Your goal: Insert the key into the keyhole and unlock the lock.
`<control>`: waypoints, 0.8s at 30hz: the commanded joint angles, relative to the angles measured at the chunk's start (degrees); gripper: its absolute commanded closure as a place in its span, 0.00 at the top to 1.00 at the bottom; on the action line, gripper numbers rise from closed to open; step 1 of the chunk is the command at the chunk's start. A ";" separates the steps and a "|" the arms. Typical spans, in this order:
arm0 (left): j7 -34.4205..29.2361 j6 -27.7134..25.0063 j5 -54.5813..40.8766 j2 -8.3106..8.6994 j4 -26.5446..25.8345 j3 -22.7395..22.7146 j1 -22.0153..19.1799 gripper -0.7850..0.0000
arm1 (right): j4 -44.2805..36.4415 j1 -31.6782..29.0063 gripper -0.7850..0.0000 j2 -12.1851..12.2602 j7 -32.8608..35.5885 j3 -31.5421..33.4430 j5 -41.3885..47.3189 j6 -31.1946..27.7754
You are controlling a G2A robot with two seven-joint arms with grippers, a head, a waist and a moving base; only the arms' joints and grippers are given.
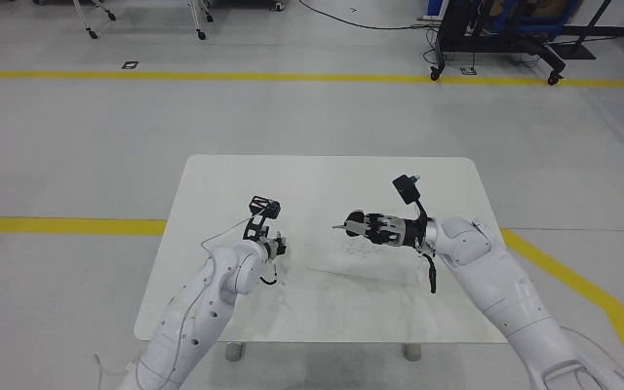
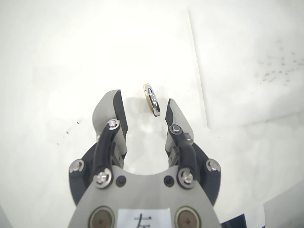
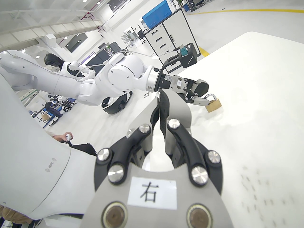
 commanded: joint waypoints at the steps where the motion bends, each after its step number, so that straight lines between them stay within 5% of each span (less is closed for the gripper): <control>1: 0.04 -0.15 0.19 -0.16 0.48 0.44 -0.35 0.00 | 0.00 0.00 0.00 0.00 0.00 0.00 0.00 0.00; 16: -0.48 -1.57 2.47 -0.86 1.88 1.86 -1.45 0.00 | 0.00 0.00 0.00 0.00 0.00 0.00 0.00 0.00; 18: -0.40 -1.62 2.40 -0.93 1.88 1.79 -1.37 0.45 | 0.00 0.00 0.00 0.00 0.00 0.00 0.00 0.00; 20: -0.33 -1.58 2.40 -0.99 1.87 1.70 -1.31 0.71 | 0.00 0.00 0.00 0.00 0.00 0.00 0.00 0.00; 22: -0.22 -1.56 2.26 -1.06 1.87 1.60 -1.23 0.85 | 0.00 0.00 0.00 0.00 0.00 0.00 0.00 0.00; 24: -0.02 -1.58 2.26 -1.12 1.87 1.52 -1.16 0.87 | 0.00 0.00 0.00 0.00 0.00 0.00 0.00 0.00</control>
